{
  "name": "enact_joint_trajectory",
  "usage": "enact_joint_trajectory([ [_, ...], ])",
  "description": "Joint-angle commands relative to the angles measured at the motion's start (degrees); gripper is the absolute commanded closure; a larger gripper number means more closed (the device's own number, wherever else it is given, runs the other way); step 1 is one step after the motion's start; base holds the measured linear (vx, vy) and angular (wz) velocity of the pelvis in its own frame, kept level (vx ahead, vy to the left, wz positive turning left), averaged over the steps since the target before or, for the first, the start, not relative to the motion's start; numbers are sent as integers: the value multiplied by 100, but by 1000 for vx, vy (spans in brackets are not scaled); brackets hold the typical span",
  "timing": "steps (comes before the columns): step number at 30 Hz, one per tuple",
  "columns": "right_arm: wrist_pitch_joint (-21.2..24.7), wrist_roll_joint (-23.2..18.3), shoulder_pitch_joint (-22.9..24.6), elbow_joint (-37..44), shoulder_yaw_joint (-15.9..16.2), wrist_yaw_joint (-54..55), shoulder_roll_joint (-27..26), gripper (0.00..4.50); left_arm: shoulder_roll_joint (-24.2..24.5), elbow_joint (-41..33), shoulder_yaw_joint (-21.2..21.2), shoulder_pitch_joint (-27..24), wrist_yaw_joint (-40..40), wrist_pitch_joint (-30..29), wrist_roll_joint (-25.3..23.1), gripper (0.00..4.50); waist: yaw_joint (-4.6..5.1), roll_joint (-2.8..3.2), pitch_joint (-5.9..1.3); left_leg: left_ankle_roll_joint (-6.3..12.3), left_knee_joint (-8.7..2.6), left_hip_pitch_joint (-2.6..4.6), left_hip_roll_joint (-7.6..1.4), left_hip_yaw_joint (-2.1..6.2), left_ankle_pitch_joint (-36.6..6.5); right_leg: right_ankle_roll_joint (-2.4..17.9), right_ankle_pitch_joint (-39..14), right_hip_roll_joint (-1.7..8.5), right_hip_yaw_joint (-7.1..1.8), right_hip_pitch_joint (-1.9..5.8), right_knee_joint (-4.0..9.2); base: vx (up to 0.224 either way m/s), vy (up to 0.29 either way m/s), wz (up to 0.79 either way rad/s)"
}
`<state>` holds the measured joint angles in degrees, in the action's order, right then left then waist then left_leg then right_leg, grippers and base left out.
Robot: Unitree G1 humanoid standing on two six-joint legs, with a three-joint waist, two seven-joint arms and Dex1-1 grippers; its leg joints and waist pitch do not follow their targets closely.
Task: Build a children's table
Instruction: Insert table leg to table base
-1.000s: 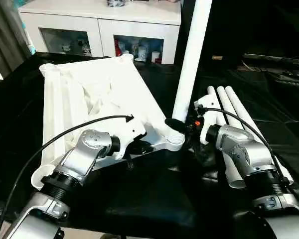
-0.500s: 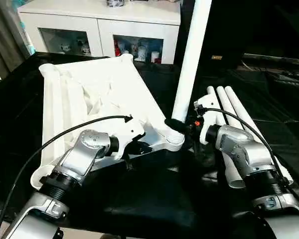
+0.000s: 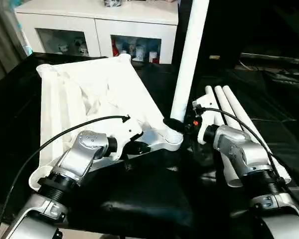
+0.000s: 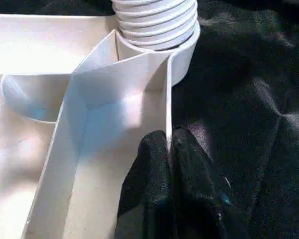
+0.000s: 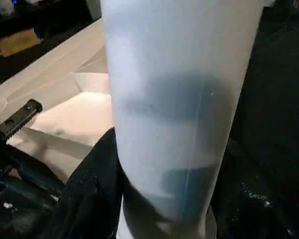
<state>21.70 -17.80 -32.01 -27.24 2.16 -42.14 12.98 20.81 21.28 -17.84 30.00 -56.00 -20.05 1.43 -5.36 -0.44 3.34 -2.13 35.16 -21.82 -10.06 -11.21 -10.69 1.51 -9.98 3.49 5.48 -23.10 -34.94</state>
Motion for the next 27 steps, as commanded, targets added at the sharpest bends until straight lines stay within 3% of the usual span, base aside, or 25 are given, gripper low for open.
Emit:
enact_joint_trajectory([
  [1,-37,-33,110,-157,-121,120,-20,259,-75,-130,60,9,-11,-10,152,450,-9,-41,-387,76,-454,135,-394,199,-1014,914,-1800,634,-395,269,477,0,0,0],
  [7,-203,-327,396,-287,-568,277,-148,259,-90,-105,78,13,-4,-8,135,450,-11,-27,-395,95,-451,139,-394,192,-1006,966,-1681,632,-396,272,471,0,0,0],
  [12,-401,-448,675,-179,-760,281,-247,259,-105,-44,92,54,22,17,120,450,-7,-2,-383,76,-466,146,-402,198,-1108,1006,-1658,629,-391,260,475,0,0,0],
  [13,-681,-288,798,-135,-697,358,-246,259,-115,1,101,85,43,38,111,450,-12,2,-378,63,-466,141,-396,195,-1143,985,-1713,630,-395,260,488,0,0,0],
  [14,-681,-288,798,-135,-697,358,-246,259,-115,1,101,85,43,38,111,450,-18,30,-371,44,-468,142,-397,199,-1171,970,-1753,638,-395,252,491,0,0,0],
  [16,-882,-164,877,-111,-643,417,-241,259,-122,31,108,106,57,53,105,450,-22,10,-362,19,-479,156,-401,204,-1289,924,-1923,642,-395,245,518,0,0,0],
  [19,-1359,9,1162,-37,-525,439,-296,259,-139,96,120,154,73,75,96,450,-22,31,-347,-3,-491,155,-397,213,-1405,860,-2084,637,-396,233,547,0,0,0],
  [25,-1535,45,1313,12,-478,417,-361,259,-163,139,115,179,80,87,83,450,-23,39,-327,26,-516,163,-397,228,-1519,820,-2255,636,-392,237,574,0,0,0],
  [27,-1568,241,1309,2,-228,375,-278,259,-158,143,89,180,50,94,67,450,-24,26,-320,36,-524,166,-396,226,-1512,812,-2270,634,-394,238,582,0,0,0],
])
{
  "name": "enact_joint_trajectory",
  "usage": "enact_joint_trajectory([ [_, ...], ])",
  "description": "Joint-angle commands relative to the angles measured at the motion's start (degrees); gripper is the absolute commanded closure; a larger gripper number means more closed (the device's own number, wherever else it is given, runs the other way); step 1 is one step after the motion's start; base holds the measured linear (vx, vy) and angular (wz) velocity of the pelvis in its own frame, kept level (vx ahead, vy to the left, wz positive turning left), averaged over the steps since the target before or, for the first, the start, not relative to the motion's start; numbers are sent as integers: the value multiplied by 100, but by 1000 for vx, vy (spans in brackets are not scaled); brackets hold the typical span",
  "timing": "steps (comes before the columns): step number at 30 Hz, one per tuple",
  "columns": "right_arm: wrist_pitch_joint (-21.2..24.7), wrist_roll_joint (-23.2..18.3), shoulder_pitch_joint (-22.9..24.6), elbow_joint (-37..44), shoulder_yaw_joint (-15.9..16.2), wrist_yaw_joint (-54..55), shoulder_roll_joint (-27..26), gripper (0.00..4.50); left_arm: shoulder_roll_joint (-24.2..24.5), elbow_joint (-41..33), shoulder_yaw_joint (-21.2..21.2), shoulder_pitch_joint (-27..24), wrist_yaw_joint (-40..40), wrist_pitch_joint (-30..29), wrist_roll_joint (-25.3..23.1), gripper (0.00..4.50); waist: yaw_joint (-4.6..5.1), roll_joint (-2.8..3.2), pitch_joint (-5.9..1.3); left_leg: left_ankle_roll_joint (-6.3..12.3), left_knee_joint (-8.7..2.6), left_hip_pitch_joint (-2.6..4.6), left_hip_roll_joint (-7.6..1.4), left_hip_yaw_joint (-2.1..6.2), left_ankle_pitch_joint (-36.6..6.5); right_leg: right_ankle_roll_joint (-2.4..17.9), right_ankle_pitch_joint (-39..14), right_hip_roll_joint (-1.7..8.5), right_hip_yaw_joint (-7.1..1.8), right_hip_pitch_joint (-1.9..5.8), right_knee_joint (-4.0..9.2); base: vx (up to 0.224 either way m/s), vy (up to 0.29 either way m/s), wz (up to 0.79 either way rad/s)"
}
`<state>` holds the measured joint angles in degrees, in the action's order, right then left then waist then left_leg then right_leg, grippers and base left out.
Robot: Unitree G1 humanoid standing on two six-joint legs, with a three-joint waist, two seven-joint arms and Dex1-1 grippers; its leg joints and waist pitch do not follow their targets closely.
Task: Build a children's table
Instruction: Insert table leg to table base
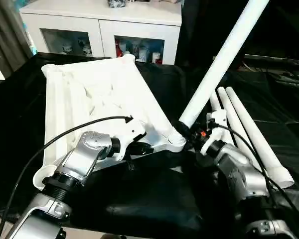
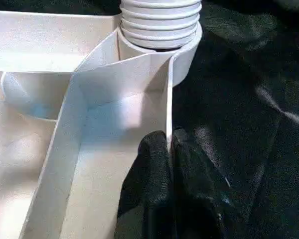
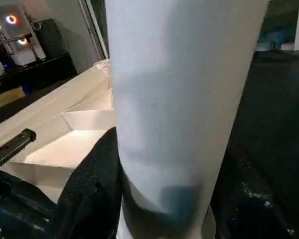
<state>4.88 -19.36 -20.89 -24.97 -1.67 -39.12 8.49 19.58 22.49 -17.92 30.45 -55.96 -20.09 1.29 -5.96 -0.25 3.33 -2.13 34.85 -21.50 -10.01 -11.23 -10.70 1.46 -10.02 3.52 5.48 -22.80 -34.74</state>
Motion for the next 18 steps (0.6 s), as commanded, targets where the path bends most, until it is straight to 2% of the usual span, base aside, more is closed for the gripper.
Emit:
enact_joint_trajectory([
  [1,107,448,182,-235,214,56,197,259,-33,26,93,137,41,103,77,450,41,11,-310,27,-498,133,-397,232,-1534,791,-2342,625,-387,209,566,0,0,0],
  [2,104,474,174,-239,244,48,210,259,-32,29,91,138,38,106,75,450,41,15,-305,27,-502,146,-398,231,-1574,779,-2404,629,-387,202,580,0,0,0],
  [4,165,690,39,-327,513,-112,343,259,-3,38,49,141,-5,147,36,450,53,6,-283,18,-514,183,-391,234,-1714,712,-2706,639,-379,199,633,0,0,0],
  [6,202,760,-59,-397,615,-224,401,259,15,39,21,137,-29,171,9,450,73,6,-269,-2,-529,183,-391,250,-1775,657,-2869,634,-364,211,651,0,0,0],
  [8,215,791,-174,-497,662,-334,445,260,22,34,5,131,-45,181,-4,450,102,5,-270,-18,-526,217,-395,258,-1916,655,-3026,656,-366,196,680,0,0,0],
  [9,243,817,-293,-599,706,-464,500,260,20,25,1,125,-52,180,-7,450,115,-12,-276,-8,-539,198,-406,266,-1871,666,-2950,653,-365,215,670,0,0,0],
  [18,361,868,-578,-957,1020,-1384,848,260,123,-100,-23,90,-299,327,59,450,99,-33,-286,106,-523,182,-405,241,-1659,743,-2746,654,-380,224,647,0,0,0],
])
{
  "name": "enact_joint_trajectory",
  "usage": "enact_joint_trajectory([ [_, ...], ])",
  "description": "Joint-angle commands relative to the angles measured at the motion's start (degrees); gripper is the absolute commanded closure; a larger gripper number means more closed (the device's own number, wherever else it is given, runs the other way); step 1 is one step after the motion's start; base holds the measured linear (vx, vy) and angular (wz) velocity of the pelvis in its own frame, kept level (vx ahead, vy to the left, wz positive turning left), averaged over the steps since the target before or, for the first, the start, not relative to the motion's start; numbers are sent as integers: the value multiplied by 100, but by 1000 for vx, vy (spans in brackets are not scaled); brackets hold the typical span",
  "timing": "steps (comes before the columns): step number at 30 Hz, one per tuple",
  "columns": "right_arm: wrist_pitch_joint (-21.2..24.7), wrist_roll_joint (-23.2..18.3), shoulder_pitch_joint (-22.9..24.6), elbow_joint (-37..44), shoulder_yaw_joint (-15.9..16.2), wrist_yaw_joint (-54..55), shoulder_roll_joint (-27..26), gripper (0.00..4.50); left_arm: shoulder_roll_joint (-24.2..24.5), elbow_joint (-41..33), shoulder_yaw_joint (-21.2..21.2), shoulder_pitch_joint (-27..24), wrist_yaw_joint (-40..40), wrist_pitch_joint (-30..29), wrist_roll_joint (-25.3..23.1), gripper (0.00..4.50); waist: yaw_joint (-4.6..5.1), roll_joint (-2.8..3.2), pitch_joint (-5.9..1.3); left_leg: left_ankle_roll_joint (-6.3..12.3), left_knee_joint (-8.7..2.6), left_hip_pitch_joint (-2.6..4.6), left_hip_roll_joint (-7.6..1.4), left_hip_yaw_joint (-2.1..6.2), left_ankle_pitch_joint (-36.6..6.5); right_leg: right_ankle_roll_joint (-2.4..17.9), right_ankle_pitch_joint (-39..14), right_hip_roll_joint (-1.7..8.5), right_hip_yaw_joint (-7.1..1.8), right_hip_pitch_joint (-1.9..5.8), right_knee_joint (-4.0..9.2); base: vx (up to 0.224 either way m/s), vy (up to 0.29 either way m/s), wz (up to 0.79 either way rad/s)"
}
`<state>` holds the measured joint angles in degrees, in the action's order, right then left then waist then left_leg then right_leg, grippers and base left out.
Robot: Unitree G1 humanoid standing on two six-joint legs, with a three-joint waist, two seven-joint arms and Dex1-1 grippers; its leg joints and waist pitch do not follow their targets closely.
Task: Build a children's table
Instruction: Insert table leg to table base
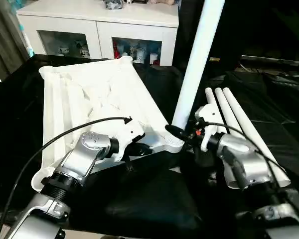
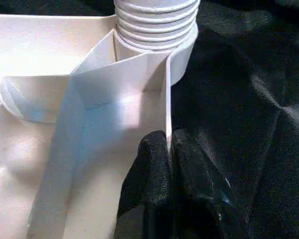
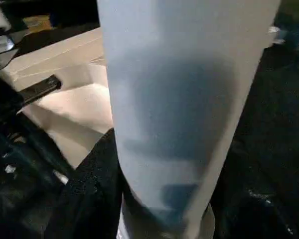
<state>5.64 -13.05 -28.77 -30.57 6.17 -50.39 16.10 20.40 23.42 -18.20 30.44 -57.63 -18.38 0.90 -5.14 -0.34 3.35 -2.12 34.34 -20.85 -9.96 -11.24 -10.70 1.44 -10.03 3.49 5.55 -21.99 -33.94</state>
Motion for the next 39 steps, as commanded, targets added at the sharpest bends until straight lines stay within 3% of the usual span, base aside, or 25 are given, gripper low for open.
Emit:
enact_joint_trajectory([
  [1,278,238,206,-419,243,-315,100,260,50,-200,3,88,-156,178,101,450,12,-21,-293,123,-478,114,-421,241,-1608,781,-2620,651,-392,146,550,0,0,0],
  [6,140,241,163,-614,374,-876,261,260,254,-359,-105,40,-689,368,178,450,-1,-3,-323,183,-477,88,-437,220,-1338,1052,-1837,637,-402,180,446,0,0,0],
  [9,100,254,140,-668,423,-1015,291,260,320,-396,-136,45,-857,370,205,450,-12,7,-326,198,-472,100,-438,209,-1286,1136,-1689,637,-404,184,432,0,0,0],
  [14,20,284,75,-850,429,-1136,278,260,358,-401,-160,66,-981,359,220,450,-14,14,-314,119,-481,111,-442,216,-1465,1128,-1963,652,-401,184,457,0,0,0],
  [20,-203,394,-62,-1227,315,-867,175,260,219,-131,-46,217,-541,298,90,450,-2,1,-296,63,-489,130,-442,225,-1629,1067,-2274,652,-400,162,496,0,0,0],
  [23,-422,576,-329,-1776,30,342,-17,260,-94,175,235,441,250,52,25,450,45,-1,-257,-90,-493,180,-416,249,-2000,944,-2931,659,-371,117,563,0,0,0],
  [24,-464,594,-435,-1963,-111,887,-119,260,-260,320,370,563,637,-116,16,450,85,-23,-243,-174,-489,192,-410,275,-2191,786,-3336,673,-344,108,613,-56,3,-5],
  [28,-360,496,-775,-2484,-501,2399,-479,260,-758,759,706,914,1742,-523,-16,450,163,-32,-240,-209,-488,185,-393,325,-2388,558,-3681,682,-275,110,688,-26,3,-3],
  [30,-297,458,-899,-2666,-605,2929,-643,260,-955,950,814,1055,2207,-690,-54,450,193,2,-250,-201,-493,192,-393,336,-2385,582,-3490,682,-261,107,698,0,0,0],
  [32,-268,490,-976,-2774,-602,3232,-747,260,-1073,1085,854,1141,2533,-748,-115,450,226,-6,-253,-173,-517,157,-402,331,-2355,631,-3222,671,-270,129,685,0,0,0],
  [34,-174,520,-1255,-3162,-615,3999,-1160,260,-1475,1458,1042,1387,3360,-859,-148,450,238,13,-245,-177,-532,143,-404,326,-2337,714,-2964,655,-287,116,656,0,0,0],
  [35,-159,504,-1305,-3222,-634,4071,-1242,260,-1523,1486,1040,1420,3431,-864,-162,450,244,3,-254,-213,-522,179,-399,311,-2355,790,-2848,654,-306,86,640,0,0,0],
  [39,-198,541,-1511,-3472,-650,4336,-1551,260,-1672,1565,1008,1538,3682,-905,-207,450,217,-36,-269,-24,-520,99,-389,267,-1898,909,-2308,666,-356,140,582,0,0,0],
])
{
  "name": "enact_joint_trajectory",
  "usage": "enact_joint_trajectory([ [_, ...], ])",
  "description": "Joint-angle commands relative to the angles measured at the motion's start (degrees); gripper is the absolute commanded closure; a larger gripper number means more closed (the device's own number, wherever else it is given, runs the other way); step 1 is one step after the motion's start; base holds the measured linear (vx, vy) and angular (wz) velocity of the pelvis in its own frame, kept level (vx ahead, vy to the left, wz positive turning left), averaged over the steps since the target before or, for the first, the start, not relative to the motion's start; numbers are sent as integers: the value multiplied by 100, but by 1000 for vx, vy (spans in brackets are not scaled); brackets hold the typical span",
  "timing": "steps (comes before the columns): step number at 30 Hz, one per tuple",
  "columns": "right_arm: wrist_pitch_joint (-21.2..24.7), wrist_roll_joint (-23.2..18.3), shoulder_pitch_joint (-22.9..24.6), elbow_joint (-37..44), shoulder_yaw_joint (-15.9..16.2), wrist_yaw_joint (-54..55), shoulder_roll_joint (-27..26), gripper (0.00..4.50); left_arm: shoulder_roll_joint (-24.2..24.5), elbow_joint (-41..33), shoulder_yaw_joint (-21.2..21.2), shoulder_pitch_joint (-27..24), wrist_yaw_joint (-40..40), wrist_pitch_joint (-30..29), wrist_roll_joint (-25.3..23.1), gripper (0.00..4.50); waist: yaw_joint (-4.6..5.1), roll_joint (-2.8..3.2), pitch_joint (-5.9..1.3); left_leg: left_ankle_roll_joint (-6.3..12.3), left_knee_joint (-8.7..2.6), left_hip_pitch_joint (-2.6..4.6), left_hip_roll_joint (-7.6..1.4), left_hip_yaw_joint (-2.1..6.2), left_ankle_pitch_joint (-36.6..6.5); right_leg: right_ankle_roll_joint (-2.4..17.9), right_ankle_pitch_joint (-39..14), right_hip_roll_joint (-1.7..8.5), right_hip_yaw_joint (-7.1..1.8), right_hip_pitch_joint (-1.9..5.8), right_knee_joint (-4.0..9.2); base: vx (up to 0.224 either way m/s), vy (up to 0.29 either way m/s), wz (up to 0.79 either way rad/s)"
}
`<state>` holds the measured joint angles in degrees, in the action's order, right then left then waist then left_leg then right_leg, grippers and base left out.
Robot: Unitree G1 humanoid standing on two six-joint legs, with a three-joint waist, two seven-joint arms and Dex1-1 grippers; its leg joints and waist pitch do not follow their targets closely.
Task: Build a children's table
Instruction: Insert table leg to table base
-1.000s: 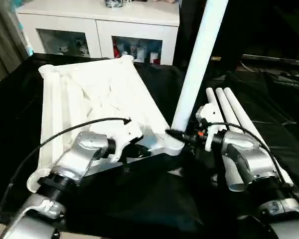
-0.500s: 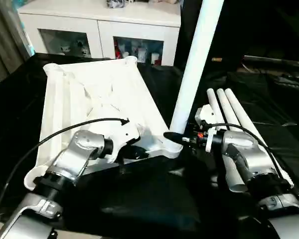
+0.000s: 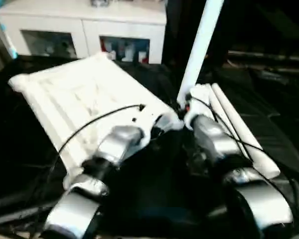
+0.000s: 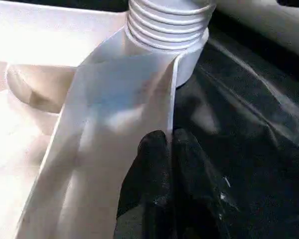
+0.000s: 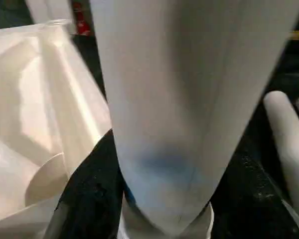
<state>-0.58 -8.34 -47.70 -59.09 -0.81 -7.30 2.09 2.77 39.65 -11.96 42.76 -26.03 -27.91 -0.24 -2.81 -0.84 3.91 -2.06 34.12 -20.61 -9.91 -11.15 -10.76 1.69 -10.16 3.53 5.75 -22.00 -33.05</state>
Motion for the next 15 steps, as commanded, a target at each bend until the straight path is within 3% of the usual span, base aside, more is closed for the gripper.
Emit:
enact_joint_trajectory([
  [1,421,76,362,-640,55,28,-176,260,91,-49,374,314,516,44,-100,450,-20,17,-330,-10,-500,62,-396,257,-1817,906,-2195,662,-379,155,473,0,0,0],
  [6,406,60,262,-782,-36,117,-281,260,129,79,363,352,567,66,-103,450,-40,-10,-341,158,-479,72,-382,196,-1399,1082,-1707,652,-400,178,424,0,0,0],
  [15,449,94,97,-887,-108,-291,-299,260,216,-19,127,291,207,82,-135,450,-36,1,-308,76,-526,114,-409,215,-1640,941,-2221,638,-390,154,484,0,0,0],
])
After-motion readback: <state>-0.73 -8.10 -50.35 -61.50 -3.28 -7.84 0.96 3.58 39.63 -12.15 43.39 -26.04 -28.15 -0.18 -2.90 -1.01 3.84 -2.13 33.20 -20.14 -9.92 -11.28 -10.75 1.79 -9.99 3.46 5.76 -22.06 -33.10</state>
